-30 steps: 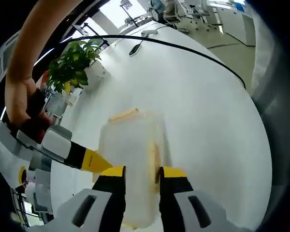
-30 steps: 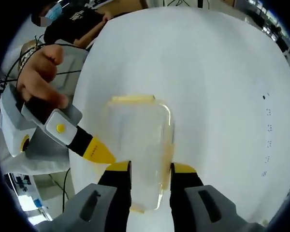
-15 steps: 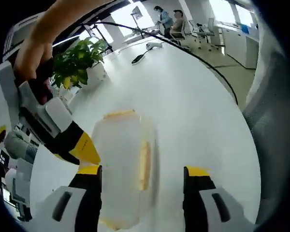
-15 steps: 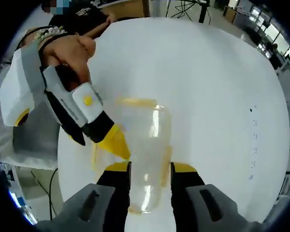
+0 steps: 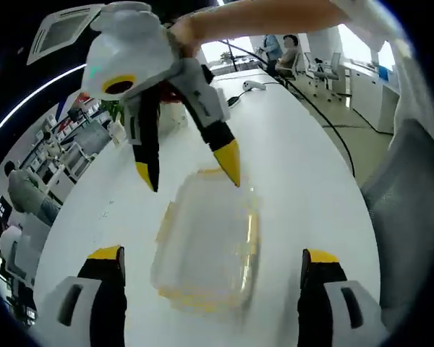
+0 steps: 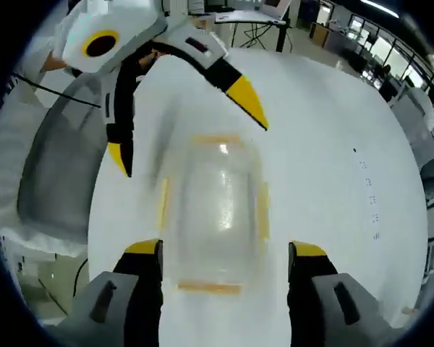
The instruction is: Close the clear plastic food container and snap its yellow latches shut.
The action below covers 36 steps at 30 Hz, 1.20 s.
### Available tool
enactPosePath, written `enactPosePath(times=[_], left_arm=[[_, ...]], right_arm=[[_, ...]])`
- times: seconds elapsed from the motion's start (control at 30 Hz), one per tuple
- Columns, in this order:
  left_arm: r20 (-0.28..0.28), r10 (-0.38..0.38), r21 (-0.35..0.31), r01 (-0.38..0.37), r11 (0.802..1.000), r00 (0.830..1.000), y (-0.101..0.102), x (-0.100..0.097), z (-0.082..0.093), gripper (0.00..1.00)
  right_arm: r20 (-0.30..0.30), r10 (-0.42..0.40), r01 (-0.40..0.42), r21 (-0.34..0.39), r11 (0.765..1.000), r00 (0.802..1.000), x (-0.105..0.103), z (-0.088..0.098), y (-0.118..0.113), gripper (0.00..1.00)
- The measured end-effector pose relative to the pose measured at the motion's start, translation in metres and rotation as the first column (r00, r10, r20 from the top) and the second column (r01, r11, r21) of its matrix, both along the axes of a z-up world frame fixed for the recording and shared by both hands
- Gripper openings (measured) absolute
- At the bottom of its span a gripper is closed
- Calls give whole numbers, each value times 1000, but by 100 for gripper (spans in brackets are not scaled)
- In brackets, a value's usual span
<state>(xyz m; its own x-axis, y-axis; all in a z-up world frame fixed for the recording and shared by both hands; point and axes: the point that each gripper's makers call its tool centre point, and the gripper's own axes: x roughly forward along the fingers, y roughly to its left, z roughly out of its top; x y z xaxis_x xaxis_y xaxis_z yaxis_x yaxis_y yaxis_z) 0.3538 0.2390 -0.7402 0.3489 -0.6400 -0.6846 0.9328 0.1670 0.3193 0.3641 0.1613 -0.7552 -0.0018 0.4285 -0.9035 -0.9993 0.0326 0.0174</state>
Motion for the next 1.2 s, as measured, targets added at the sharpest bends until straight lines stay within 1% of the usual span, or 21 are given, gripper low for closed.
enactPosePath(times=[0.03,0.07,0.13,0.17,0.2,0.23,0.27,0.33,0.37,0.5,0.57,0.63,0.7,0.77,0.8,0.87,0.9,0.93,0.97,1.0,1.2], left_arm=[[1,9,5,-9,1000,1000,3,6,1,99],[-8,16,4,-16,1000,1000,3,8,1,99],[-53,5,6,-5,1000,999,3,9,-2,99],[-67,-4,22,5,1000,998,2,8,-5,99],[-69,-29,49,33,998,997,1,8,-8,99],[-55,-52,67,56,996,997,0,10,-10,98],[-63,-69,111,75,991,996,2,10,-16,97],[-93,-72,152,85,985,993,2,10,-24,97],[-125,-75,161,95,982,989,1,8,-30,97],[-133,-88,189,112,976,987,-1,14,-41,95],[-148,-95,185,122,975,984,-3,13,-44,94],[-188,-109,158,140,977,976,-6,5,-45,92],[-178,-107,171,138,976,978,-4,7,-47,89],[-169,-110,192,142,971,979,-1,8,-50,86],[-176,-112,193,145,970,978,-1,8,-51,85],[-199,-100,189,139,972,975,0,6,-52,80],[-224,-87,188,131,973,971,1,3,-54,77],[-209,-79,185,118,976,975,0,6,-53,75],[-198,-67,190,106,976,978,1,8,-52,73],[-207,-71,190,111,976,976,1,7,-53,73],[-204,-72,188,111,976,976,2,5,-54,72]], right_arm=[[0,-5,5,11,1000,1000,-1,-1,1,78],[4,-9,9,17,1000,1000,-3,-3,-2,81],[10,-6,5,16,1000,1000,-6,-6,-5,81],[12,-4,4,11,1000,1000,-7,-8,-6,80],[10,-3,3,4,1000,1000,-10,-11,-9,81],[7,-6,6,1,1000,1000,-11,-14,-10,82],[-5,-12,12,4,1000,1000,-14,-17,-10,83],[-25,-12,12,8,1000,1000,-19,-22,-11,87],[-25,-10,10,9,1000,1000,-20,-24,-10,88],[9,-12,12,-5,1000,1000,-16,-31,-10,87],[9,-26,26,-5,1000,1000,-13,-35,-10,86],[-2,-41,41,-2,999,999,-13,-38,-10,87],[-28,-54,54,4,999,998,-16,-42,-9,87],[-29,-62,63,11,998,998,-16,-46,-8,86],[-29,-61,61,6,998,998,-16,-47,-8,85],[-12,-52,52,-2,999,999,-15,-49,-8,80],[17,-44,45,-6,999,999,-9,-49,-9,77],[0,-49,49,-1,999,999,-13,-49,-8,77],[-2,-48,48,2,999,999,-12,-49,-7,77],[-1,-47,47,6,999,999,-12,-49,-7,76],[1,-47,47,12,999,999,-14,-49,-5,76]])
